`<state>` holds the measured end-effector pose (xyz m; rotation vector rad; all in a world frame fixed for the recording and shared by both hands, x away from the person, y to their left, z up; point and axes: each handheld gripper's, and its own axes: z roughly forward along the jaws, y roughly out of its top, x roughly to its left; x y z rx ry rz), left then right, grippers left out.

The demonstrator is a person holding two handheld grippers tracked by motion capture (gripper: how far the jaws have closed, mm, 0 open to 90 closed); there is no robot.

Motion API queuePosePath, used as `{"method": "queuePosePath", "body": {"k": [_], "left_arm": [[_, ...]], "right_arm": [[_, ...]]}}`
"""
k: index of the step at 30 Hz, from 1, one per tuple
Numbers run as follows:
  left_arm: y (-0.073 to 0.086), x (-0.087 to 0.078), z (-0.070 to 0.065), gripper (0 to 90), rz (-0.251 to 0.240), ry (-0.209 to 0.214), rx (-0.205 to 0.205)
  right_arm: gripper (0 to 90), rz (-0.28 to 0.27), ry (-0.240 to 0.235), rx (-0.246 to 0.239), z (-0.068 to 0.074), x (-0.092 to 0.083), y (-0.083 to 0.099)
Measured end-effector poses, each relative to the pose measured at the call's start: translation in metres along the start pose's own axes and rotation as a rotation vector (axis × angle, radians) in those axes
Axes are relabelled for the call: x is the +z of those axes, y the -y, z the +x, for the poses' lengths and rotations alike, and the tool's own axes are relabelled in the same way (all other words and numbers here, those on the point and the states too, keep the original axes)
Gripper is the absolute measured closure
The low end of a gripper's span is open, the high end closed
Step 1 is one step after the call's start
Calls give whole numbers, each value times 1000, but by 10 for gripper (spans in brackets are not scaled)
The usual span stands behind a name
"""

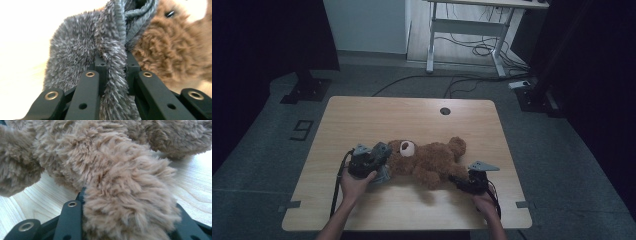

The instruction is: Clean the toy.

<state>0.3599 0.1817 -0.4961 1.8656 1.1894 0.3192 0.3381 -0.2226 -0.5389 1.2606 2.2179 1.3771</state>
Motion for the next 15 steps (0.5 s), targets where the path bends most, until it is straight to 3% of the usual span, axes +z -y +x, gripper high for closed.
{"method": "queuePosePath", "body": {"k": [4, 5, 8, 10, 12, 15], "left_arm": [[-21, -24, -23, 781, -111, 32, 50], [-32, -29, -36, 781, -146, 50, 75], [-55, -32, -68, 781, -186, 93, 151], [-69, -23, -92, 780, -182, 130, 193], [-78, -4, -118, 780, -153, 165, 233], [-79, 32, -148, 780, -85, 236, 261]], "right_arm": [[557, -13, 8, 2, -1, 1, 0], [557, -16, 10, 4, -1, 2, 0], [555, -26, 22, -3, 0, 2, 0], [554, -29, 25, -10, 1, 2, 0], [551, -34, 24, -17, 1, 1, 0], [542, -37, 18, -16, 0, 1, 0]]}}
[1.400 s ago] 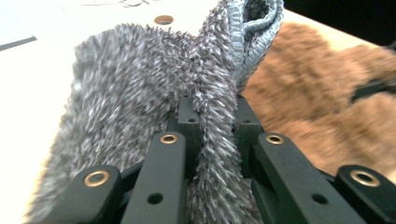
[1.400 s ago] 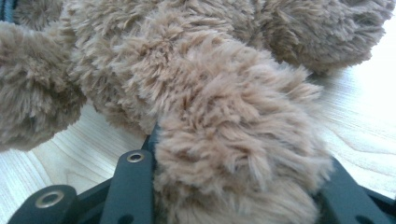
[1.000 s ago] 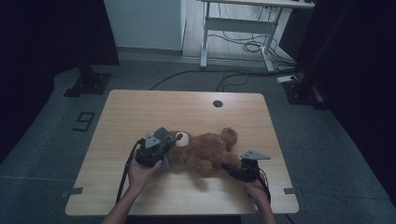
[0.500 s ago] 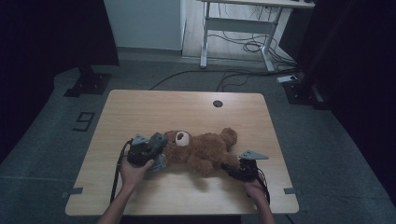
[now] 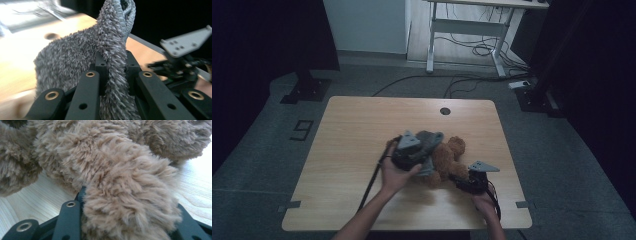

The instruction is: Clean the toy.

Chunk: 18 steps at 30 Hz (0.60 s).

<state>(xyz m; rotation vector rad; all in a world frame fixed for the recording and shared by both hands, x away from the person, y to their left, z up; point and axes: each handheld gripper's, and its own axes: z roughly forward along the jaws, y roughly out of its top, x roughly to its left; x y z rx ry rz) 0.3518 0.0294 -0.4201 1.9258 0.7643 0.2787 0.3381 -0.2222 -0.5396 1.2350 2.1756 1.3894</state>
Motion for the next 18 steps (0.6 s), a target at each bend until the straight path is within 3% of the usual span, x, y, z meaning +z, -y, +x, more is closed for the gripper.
{"method": "queuePosePath", "body": {"k": [2, 5, 7, 9, 11, 13, 14, 17, 18], "left_arm": [[4, 33, -13, 780, 68, 27, 19], [14, 60, -19, 779, 145, 20, 43], [24, 69, -15, 780, 144, 35, 19], [27, 64, -12, 784, 137, 52, 2], [29, 52, -11, 785, 132, 33, 22], [33, 33, -7, 784, 119, -34, 59], [33, 33, -7, 784, 119, -34, 59], [46, -5, 14, 783, 115, -167, 61], [48, -11, 19, 783, 111, -178, 49]], "right_arm": [[542, 0, -4, 0, 0, 0, 0], [542, 1, -6, -3, -1, -1, 0], [543, 11, 4, -7, -2, -2, 1], [545, 21, 2, -2, -4, -2, 2], [547, 23, -14, 2, -3, -1, 2], [550, 35, -4, -1, -1, 0, 0], [550, 35, -4, -1, -1, 0, 0], [552, 38, -4, 14, -2, -1, 1], [552, 38, -3, 16, -2, -1, 1]]}}
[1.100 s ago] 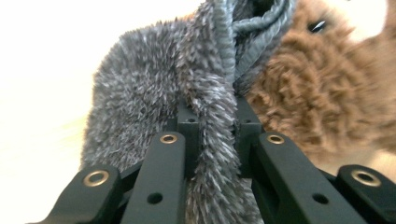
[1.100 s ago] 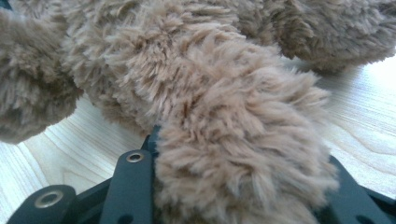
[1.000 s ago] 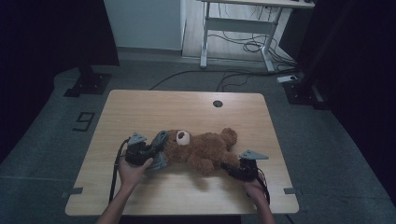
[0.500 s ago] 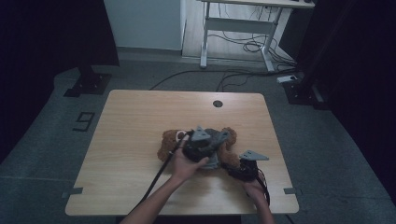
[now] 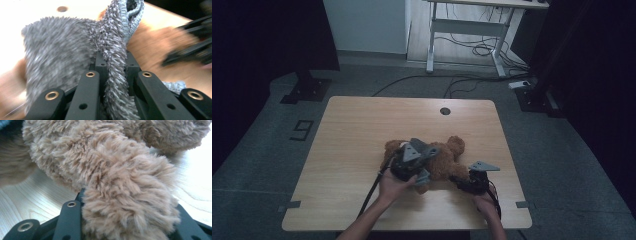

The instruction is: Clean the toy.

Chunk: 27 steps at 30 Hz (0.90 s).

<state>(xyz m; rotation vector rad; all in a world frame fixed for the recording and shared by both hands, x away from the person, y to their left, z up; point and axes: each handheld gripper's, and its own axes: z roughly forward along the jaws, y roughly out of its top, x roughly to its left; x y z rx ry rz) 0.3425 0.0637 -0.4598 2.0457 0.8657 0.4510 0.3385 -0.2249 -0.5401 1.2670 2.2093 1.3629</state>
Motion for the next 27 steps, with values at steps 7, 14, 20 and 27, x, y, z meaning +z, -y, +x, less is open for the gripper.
{"method": "queuePosePath", "body": {"k": [7, 14, 20, 27], "left_arm": [[26, -37, 47, 783, -61, -77, -110], [55, -28, 80, 779, -8, -47, -255], [68, -28, 96, 777, 81, -74, -307], [88, -14, 100, 771, 147, -24, -343]], "right_arm": [[552, -3, -5, 2, 2, 1, -1], [552, -6, -14, -14, 4, 2, 0], [552, 5, -11, -19, 5, 3, 0], [551, 15, -1, -26, 5, 7, 1]]}}
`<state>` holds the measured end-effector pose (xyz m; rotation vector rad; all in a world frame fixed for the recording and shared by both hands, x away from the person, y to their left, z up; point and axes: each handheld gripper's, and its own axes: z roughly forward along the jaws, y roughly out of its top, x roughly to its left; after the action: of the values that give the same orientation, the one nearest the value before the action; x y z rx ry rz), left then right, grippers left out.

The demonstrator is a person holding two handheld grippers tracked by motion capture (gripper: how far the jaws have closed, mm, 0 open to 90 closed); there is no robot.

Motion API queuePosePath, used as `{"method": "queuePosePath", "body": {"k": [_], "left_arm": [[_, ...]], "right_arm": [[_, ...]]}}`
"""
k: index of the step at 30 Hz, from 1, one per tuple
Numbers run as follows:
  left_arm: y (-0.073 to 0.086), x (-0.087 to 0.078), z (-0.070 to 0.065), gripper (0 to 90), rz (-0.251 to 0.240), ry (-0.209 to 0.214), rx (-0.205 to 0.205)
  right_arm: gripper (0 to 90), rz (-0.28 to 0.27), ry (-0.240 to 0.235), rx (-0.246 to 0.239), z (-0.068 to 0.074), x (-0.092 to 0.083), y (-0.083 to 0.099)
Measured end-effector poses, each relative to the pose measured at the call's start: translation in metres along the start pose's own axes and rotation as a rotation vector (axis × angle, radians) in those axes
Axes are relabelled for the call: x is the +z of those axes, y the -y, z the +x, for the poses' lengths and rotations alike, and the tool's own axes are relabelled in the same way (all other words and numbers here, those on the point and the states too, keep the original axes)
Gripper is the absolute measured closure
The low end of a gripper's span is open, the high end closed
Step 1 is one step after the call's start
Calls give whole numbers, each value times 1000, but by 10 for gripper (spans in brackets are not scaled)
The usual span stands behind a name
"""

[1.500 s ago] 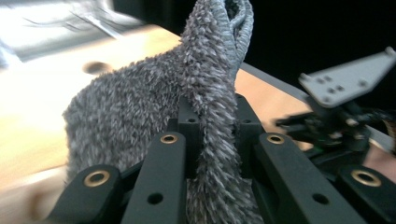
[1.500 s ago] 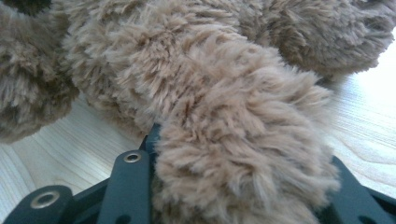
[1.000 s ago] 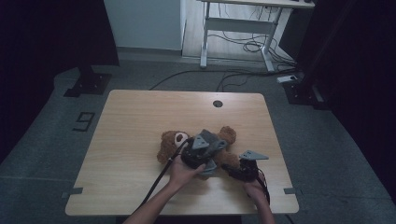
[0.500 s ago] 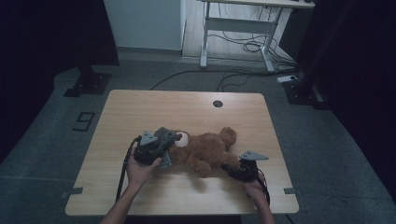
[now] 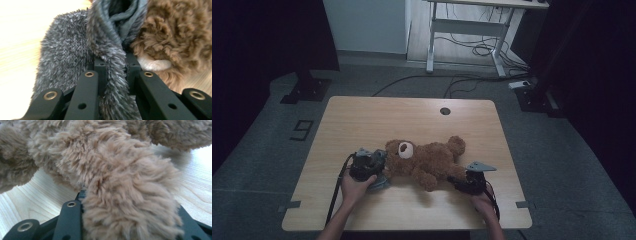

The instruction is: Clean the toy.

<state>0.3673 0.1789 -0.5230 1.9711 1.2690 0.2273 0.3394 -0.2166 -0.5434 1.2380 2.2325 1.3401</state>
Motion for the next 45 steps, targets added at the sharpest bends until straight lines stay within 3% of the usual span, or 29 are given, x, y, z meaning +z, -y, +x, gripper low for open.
{"method": "queuePosePath", "body": {"k": [6, 10, 16, 19, 23, 28, 32, 34, 35, 36, 39, 41, 45], "left_arm": [[-11, 12, 4, 774, -18, 9, -19], [-22, 21, 13, 774, -29, 12, -50], [-23, 16, 14, 767, -29, -5, -30], [-17, 4, 14, 758, -35, -33, -7], [-1, -21, 17, 750, -38, -108, 52], [20, -49, 26, 744, -32, -174, 83], [37, -63, 37, 711, 18, -222, 93], [42, -65, 40, 682, 27, -253, 95], [44, -62, 42, 656, 54, -265, 91], [46, -60, 44, 607, 77, -265, 90], [46, -56, 45, 486, 70, -245, 88], [42, -59, 44, 365, 41, -217, 95], [30, -79, 39, 274, -64, -182, 108]], "right_arm": [[548, 18, 51, -32, 4, 9, -5], [547, 8, 86, -19, -1, 18, -12], [484, -12, 123, 6, -6, 22, -13], [395, -24, 151, 16, -5, 19, -13], [286, -46, 161, 76, -4, 10, -10], [263, -84, 163, 84, -1, -9, -4], [263, -107, 168, 76, -1, -19, -1], [263, -109, 168, 80, -2, -21, 1], [263, -107, 167, 82, -3, -21, 2], [263, -104, 162, 86, -4, -21, 3], [263, -99, 159, 90, -6, -19, 4], [261, -99, 158, 89, -6, -19, 5], [261, -108, 157, 84, -7, -20, 5]]}}
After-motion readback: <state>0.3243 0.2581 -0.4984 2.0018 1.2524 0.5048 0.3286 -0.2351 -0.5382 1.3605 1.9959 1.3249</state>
